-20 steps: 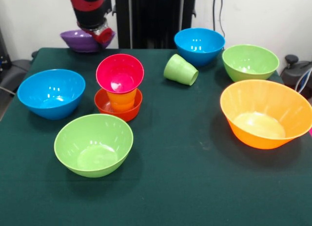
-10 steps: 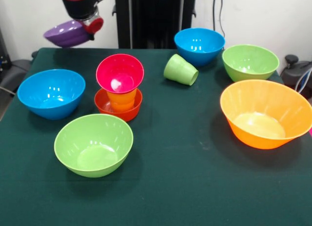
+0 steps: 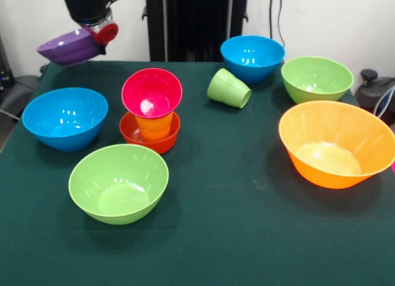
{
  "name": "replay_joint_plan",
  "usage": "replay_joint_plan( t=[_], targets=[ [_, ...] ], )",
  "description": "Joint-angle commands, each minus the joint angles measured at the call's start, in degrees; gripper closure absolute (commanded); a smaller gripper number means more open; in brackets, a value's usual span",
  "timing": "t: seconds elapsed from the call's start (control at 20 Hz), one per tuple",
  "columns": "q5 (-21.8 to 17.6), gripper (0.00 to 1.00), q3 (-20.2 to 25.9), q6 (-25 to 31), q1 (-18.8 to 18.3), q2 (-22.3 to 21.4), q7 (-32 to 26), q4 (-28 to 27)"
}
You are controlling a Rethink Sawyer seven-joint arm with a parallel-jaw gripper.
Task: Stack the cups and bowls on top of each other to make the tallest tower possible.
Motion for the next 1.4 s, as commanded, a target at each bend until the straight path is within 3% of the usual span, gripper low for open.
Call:
replay_joint_plan(
  t=[0.05, 0.3, 0.7, 1.2, 1.4],
  targets=[
    [2.9, 1.0, 7.6, 6.5, 1.2, -1.0, -4.5, -4.8],
    [4.0, 1.0, 8.8, 10.0, 2.8, -2.4, -4.8, -7.4],
    [10.3, 1.0, 11.5, 20.0, 1.8, -9.9, -5.7, -3.6],
    [16.3, 1.0, 14.9, 23.0, 2.1, -17.9, -6.7, -1.6],
    [16.0, 1.0, 14.6, 22.0, 2.8, -18.4, -6.2, -1.3]
  ],
)
